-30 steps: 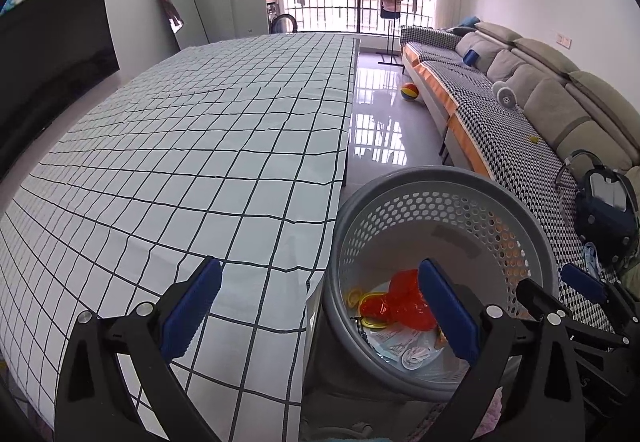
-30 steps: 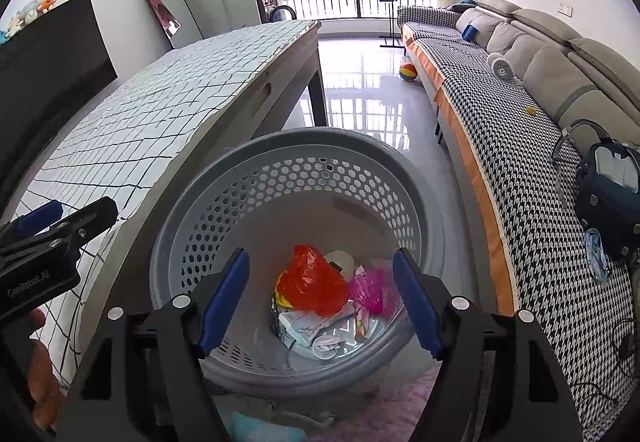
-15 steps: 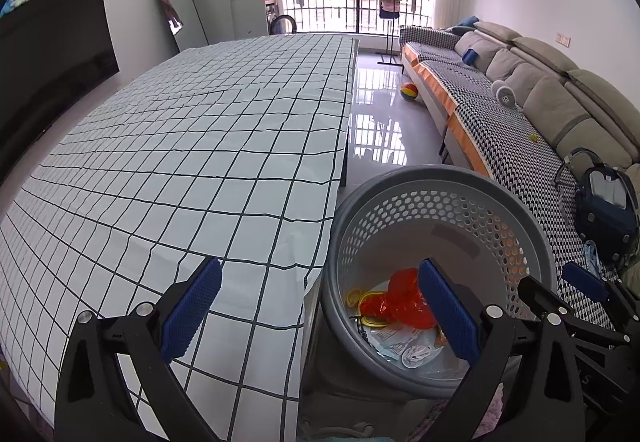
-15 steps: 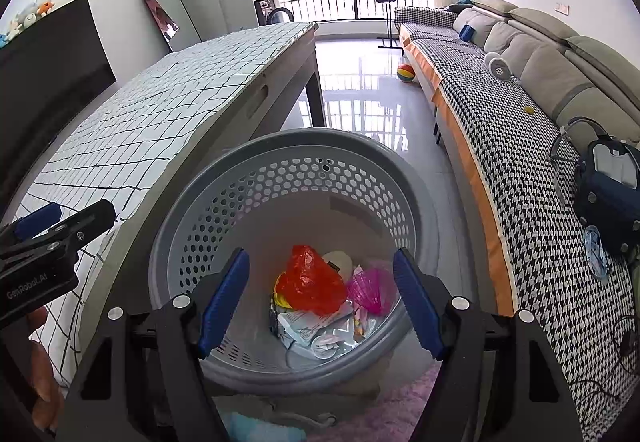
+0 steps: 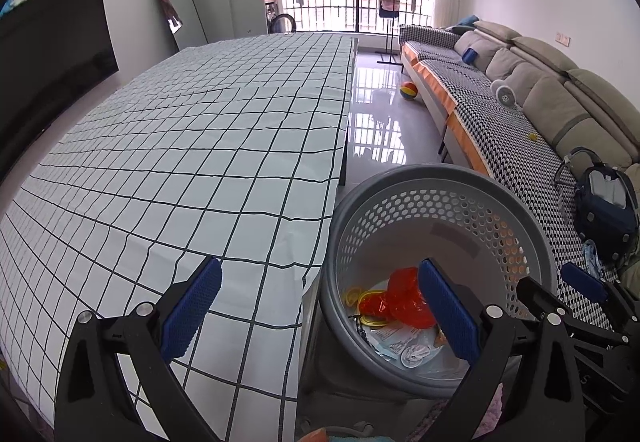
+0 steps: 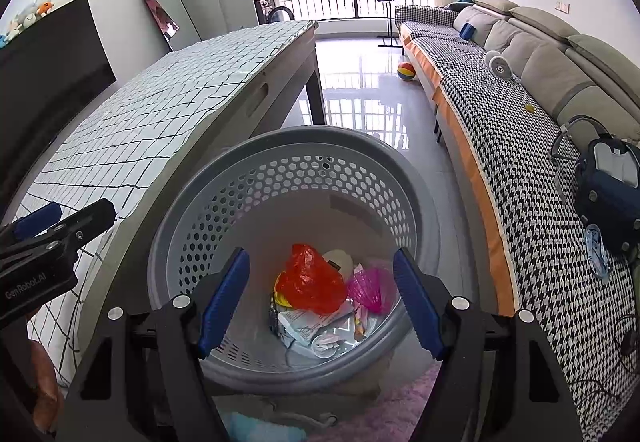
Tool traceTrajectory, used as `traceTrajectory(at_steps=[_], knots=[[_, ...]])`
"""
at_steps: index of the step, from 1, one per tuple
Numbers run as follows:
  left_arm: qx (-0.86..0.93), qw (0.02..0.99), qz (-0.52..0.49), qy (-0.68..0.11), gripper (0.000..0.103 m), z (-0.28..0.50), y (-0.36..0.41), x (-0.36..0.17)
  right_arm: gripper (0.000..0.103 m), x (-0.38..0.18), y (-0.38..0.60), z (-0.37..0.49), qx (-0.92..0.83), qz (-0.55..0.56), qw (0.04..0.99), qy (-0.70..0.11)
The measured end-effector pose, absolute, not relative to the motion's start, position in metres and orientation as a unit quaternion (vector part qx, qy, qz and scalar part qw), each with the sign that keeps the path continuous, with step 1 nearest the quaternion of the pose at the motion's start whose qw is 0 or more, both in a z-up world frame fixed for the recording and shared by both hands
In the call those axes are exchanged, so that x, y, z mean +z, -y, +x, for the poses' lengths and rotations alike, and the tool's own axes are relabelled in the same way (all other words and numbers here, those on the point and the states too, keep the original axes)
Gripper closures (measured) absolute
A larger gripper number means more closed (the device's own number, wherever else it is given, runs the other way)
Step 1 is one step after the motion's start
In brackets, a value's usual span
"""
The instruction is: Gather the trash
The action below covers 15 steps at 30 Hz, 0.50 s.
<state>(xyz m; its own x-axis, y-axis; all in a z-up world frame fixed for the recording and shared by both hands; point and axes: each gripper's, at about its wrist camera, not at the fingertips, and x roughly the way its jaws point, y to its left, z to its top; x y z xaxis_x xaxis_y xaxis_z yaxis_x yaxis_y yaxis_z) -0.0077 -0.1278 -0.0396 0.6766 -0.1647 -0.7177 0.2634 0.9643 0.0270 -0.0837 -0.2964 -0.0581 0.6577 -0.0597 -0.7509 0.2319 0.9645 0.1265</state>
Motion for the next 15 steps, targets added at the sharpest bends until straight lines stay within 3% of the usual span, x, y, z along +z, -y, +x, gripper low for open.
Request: traceTrajectory(at_steps=[15], knots=[[-0.118,0.911,0.064,-0.389,0.006,-0.0070,0.1275,-0.0422,0.032,-0.0608,0.2963,-0.0837,-0.079,0.106,0.904,-0.408]])
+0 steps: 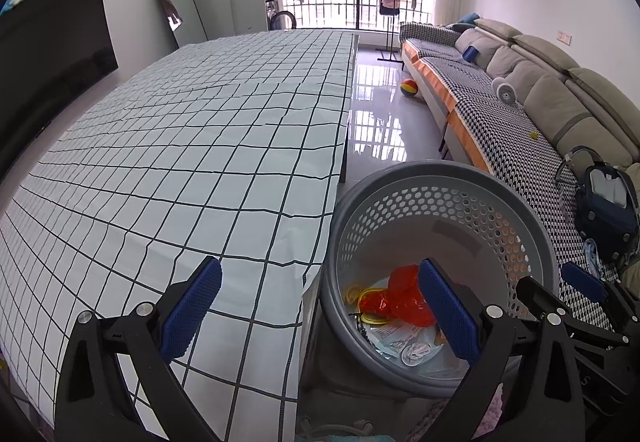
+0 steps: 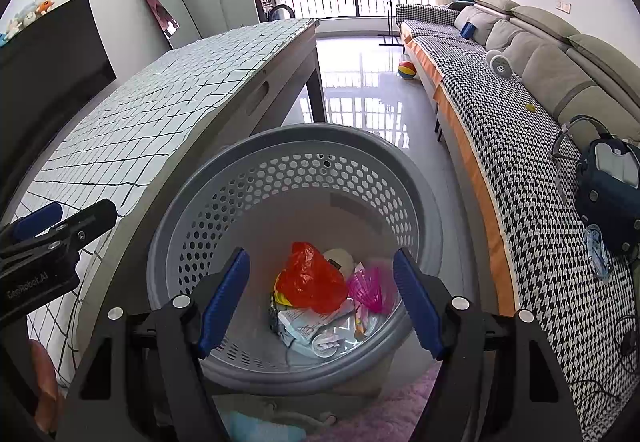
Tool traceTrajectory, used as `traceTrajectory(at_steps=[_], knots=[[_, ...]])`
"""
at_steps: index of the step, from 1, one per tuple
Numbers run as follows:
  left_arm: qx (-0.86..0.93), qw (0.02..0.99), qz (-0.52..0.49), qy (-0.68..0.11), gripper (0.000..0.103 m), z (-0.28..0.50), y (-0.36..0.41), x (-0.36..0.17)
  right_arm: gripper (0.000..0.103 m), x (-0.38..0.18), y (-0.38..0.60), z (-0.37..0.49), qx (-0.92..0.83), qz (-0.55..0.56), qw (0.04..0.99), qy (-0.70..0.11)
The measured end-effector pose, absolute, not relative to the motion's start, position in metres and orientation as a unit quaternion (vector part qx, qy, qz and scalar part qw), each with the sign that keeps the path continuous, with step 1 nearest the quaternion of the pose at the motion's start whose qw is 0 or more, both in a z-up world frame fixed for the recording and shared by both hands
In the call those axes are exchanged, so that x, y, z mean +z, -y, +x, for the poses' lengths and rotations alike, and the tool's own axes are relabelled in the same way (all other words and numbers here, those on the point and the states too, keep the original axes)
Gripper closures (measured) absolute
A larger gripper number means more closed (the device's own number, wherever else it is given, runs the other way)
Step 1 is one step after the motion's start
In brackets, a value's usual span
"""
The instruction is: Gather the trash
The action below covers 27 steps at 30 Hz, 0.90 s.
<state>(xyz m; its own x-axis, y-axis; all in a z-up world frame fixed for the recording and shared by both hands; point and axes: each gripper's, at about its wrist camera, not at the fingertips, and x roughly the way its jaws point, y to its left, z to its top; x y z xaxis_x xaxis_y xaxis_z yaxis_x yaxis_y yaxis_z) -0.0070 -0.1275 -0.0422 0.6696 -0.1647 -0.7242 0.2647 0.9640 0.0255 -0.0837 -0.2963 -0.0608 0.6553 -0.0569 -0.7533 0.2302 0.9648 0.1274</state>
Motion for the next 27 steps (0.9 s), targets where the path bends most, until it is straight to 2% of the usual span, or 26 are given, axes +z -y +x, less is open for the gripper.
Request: traceTrajectory(at_steps=[27], knots=[[-0.120,0.911,0.068,-0.389,0.006,-0.0087,0.1298,-0.0427,0.032,-0.0618,0.2957,-0.0830,-0.079,0.105,0.903,-0.409]])
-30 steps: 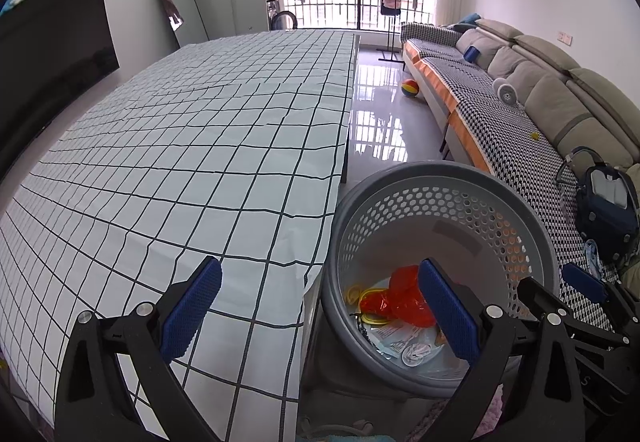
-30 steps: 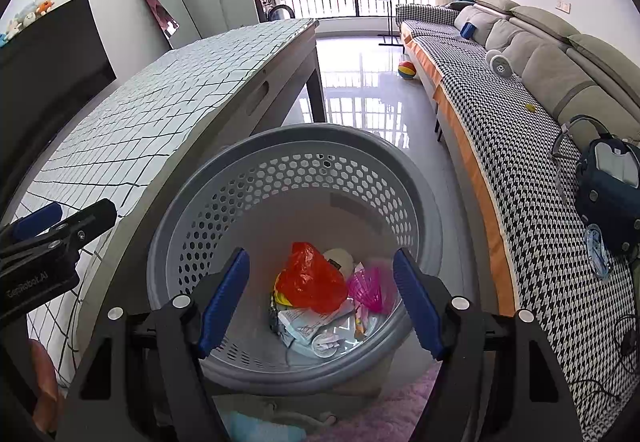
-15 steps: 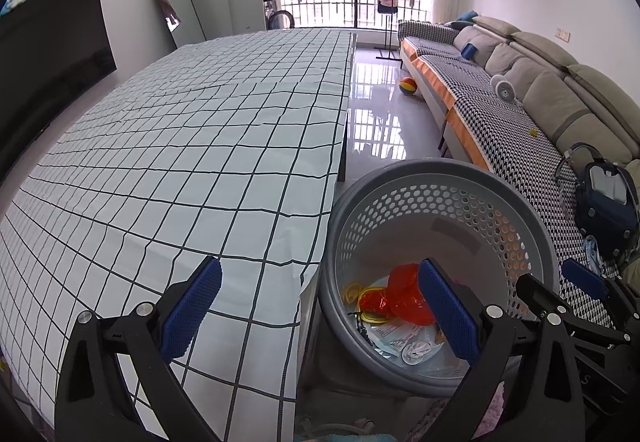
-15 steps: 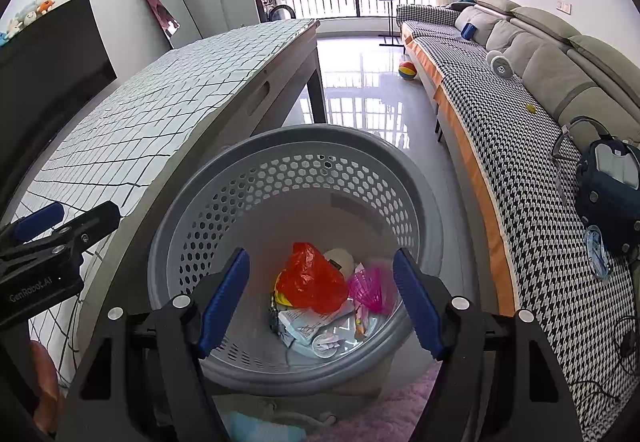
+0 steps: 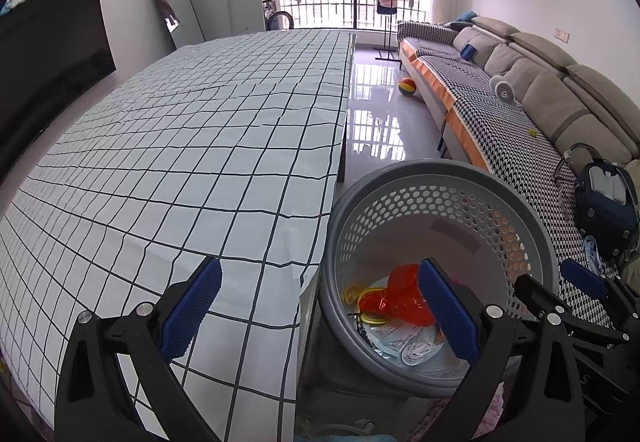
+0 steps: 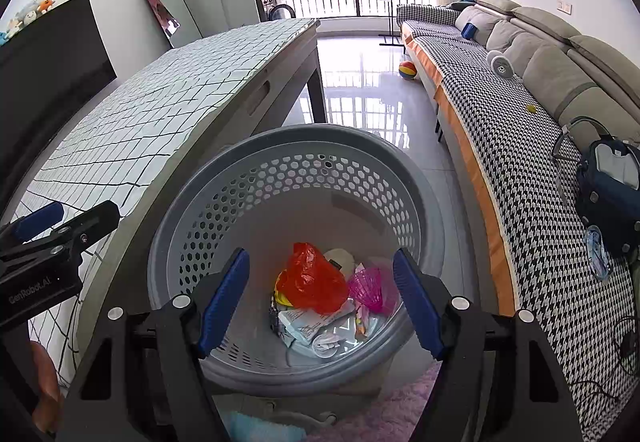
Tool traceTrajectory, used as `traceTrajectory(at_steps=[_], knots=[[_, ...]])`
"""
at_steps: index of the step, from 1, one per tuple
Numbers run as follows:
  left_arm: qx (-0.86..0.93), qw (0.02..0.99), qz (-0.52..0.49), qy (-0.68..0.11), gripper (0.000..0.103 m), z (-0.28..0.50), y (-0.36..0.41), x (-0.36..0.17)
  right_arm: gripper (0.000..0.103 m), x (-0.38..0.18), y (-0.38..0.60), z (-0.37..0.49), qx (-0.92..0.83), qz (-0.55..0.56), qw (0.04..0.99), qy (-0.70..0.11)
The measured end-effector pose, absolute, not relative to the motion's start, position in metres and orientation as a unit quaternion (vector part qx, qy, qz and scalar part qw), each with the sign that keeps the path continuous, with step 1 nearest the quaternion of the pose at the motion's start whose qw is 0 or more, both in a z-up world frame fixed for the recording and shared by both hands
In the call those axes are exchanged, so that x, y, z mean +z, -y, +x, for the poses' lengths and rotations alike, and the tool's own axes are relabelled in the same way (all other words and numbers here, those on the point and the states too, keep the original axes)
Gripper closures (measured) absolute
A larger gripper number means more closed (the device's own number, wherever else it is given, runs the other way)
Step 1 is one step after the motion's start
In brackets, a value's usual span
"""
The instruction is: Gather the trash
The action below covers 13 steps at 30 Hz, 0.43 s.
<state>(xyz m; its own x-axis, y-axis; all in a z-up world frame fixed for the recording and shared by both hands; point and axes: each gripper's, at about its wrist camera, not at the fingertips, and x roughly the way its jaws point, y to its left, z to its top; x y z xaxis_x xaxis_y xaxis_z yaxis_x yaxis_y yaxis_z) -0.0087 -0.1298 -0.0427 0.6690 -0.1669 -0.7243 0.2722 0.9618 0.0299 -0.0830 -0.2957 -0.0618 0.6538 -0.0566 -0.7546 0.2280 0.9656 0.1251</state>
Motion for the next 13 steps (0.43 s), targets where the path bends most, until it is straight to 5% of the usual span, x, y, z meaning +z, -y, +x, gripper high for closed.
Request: traceTrajectory(at_steps=[13], knots=[[-0.123,0.909,0.071,-0.391,0.006,-0.0081,0.1311,-0.0427,0.032,-0.0620,0.2957,-0.0819,-0.077,0.105,0.903,-0.409]])
